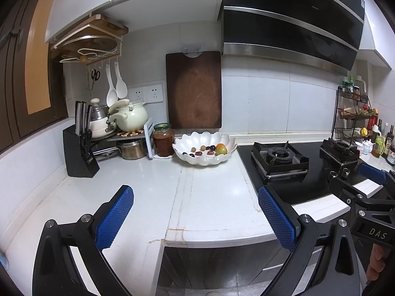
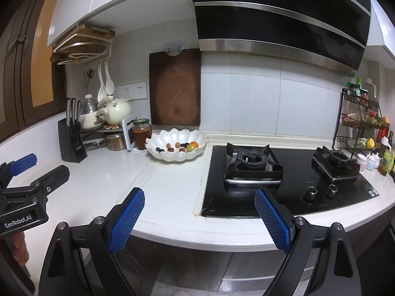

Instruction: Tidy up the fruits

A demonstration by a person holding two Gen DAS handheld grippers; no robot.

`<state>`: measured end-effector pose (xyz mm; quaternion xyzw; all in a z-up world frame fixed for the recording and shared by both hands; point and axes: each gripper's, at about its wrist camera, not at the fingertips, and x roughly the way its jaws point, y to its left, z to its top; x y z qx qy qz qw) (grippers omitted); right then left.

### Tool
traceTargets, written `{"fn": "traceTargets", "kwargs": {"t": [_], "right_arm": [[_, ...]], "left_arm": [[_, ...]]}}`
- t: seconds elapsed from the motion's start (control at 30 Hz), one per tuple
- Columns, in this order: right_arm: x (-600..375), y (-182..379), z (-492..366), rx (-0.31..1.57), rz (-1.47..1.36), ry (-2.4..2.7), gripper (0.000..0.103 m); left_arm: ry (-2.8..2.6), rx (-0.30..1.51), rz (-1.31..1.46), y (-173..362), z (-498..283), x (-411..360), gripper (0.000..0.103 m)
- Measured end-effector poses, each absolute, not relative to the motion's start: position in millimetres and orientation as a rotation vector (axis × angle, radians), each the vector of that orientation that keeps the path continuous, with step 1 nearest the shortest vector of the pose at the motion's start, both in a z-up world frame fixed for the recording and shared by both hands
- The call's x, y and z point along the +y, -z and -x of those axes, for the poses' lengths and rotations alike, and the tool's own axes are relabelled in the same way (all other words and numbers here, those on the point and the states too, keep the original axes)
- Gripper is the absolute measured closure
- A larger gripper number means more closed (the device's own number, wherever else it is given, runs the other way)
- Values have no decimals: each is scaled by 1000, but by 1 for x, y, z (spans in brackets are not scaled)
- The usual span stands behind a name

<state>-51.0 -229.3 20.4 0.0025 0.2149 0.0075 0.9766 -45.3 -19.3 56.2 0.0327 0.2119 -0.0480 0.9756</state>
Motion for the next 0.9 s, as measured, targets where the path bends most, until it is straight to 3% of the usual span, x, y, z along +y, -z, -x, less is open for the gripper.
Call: {"fn": "traceTargets", "kwargs": {"t": [0.9], "right_arm": [[-232, -23, 56, 425, 6, -9, 11]], "left_arm": [[113, 417, -67, -59, 48, -22, 0]]}}
